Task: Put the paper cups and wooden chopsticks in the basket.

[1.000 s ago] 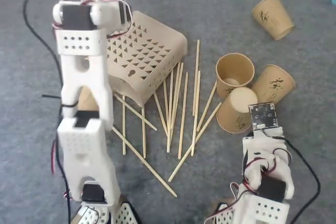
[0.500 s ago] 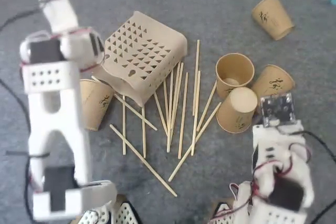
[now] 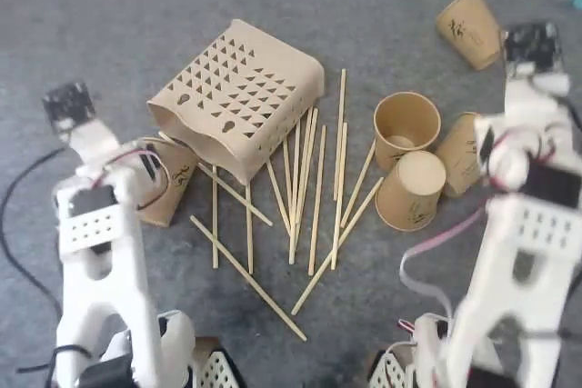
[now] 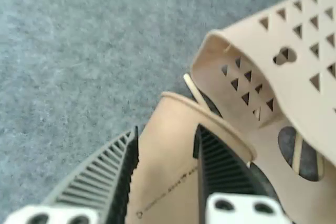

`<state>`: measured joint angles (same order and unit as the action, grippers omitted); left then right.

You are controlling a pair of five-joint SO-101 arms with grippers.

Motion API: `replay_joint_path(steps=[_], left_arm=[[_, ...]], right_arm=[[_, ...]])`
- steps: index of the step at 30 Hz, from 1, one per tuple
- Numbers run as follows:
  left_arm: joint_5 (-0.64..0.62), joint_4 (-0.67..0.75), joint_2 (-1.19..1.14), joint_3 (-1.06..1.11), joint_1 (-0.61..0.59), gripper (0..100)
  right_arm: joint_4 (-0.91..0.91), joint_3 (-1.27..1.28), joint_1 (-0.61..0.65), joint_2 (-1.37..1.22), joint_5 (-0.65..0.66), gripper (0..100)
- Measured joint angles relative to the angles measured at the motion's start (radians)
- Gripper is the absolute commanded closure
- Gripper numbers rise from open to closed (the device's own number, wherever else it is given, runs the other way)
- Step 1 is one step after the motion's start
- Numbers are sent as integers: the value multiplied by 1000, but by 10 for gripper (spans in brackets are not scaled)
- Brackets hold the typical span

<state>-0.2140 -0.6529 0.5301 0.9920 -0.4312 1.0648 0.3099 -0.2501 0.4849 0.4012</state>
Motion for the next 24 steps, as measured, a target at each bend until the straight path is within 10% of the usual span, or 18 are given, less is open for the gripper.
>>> replay_joint_path(steps=[6,24], left_arm=[[0,209,-48,64,-21,836],[-2,244,-129,32,-35,837]], right_arm=[[-100,-284,-15,-393,-2,990],[-394,-1336,38,-1508,0,990]])
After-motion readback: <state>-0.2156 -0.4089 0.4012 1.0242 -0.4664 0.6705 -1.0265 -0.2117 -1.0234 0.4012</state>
